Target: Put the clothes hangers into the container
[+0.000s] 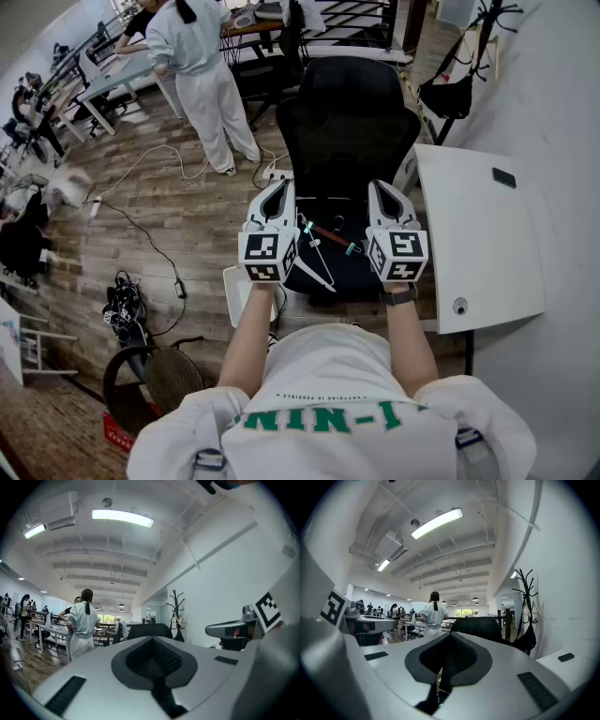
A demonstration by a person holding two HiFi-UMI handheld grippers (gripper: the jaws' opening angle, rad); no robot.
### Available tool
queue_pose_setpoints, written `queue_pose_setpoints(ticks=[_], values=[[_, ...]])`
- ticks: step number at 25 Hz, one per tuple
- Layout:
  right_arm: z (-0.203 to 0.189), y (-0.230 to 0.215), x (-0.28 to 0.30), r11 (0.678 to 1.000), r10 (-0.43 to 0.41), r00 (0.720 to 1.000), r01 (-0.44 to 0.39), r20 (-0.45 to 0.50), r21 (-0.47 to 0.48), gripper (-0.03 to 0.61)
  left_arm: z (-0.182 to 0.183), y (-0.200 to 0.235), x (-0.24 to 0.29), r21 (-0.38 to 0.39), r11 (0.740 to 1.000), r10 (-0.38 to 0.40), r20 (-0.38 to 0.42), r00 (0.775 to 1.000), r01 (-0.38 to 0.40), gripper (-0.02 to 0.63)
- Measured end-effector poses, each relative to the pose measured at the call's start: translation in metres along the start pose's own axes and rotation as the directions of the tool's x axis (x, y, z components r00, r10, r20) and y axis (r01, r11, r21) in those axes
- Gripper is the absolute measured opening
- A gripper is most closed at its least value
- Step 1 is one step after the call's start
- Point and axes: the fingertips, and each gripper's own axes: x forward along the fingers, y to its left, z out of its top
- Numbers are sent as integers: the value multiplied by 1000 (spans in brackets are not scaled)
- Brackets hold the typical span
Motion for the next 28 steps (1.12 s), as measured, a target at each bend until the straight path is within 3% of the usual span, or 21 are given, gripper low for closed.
queue_pose_setpoints(ticks=[6,12,19,28], values=[[-12,-6,-5,1000,3,1000,-3,-31,5,17,-9,-13,-2,-17,999,-29,-4,1000,29,11],[-52,1,-12,998,62,988,-62,-138,5,17,-35,-26,-1,-38,997,-66,-50,997,64,11],[-104,10,-20,990,138,961,-126,-241,68,56,-69,-40,0,-42,995,-94,-103,990,91,11],[-173,33,-3,975,218,902,-187,-372,118,129,-120,-29,2,-87,994,-88,-189,978,72,11]])
